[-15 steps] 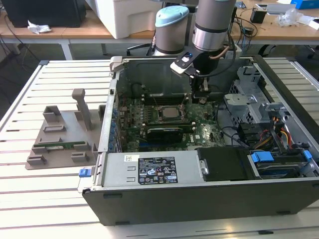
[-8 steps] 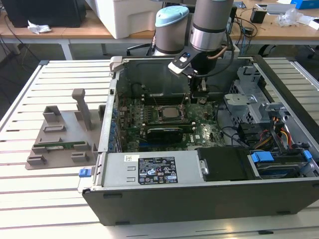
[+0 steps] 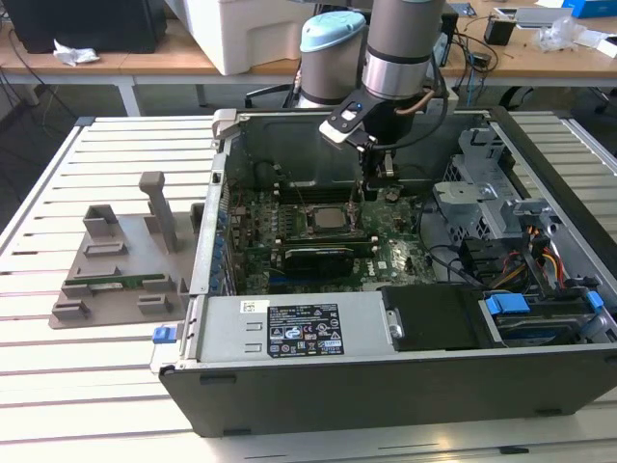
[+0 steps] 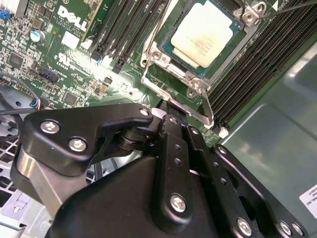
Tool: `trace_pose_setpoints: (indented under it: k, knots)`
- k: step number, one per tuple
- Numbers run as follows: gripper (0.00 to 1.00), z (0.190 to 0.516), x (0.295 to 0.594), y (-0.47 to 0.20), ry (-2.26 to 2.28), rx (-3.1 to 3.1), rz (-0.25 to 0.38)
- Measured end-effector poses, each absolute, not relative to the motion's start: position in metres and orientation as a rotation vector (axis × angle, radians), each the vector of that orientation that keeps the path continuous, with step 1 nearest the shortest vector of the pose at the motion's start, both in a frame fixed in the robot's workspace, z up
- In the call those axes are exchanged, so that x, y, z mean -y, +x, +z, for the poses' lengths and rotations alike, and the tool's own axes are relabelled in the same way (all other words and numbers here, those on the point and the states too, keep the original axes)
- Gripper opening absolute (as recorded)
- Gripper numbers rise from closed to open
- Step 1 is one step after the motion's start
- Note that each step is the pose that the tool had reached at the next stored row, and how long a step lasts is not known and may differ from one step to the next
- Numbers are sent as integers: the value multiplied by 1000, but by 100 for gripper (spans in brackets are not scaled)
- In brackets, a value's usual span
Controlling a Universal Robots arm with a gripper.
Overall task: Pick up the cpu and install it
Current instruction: 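Close the cpu cover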
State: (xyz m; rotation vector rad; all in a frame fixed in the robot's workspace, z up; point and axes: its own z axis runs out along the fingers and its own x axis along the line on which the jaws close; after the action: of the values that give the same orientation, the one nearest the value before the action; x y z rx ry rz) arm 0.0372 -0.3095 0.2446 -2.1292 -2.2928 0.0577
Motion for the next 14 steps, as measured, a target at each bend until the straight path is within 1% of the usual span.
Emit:
trace_pose_setpoints:
  k: [11,14]
  knots:
    - [11,244,309,22,-2129,2293,57]
    - [11,232,309,5,-2129,2293,58]
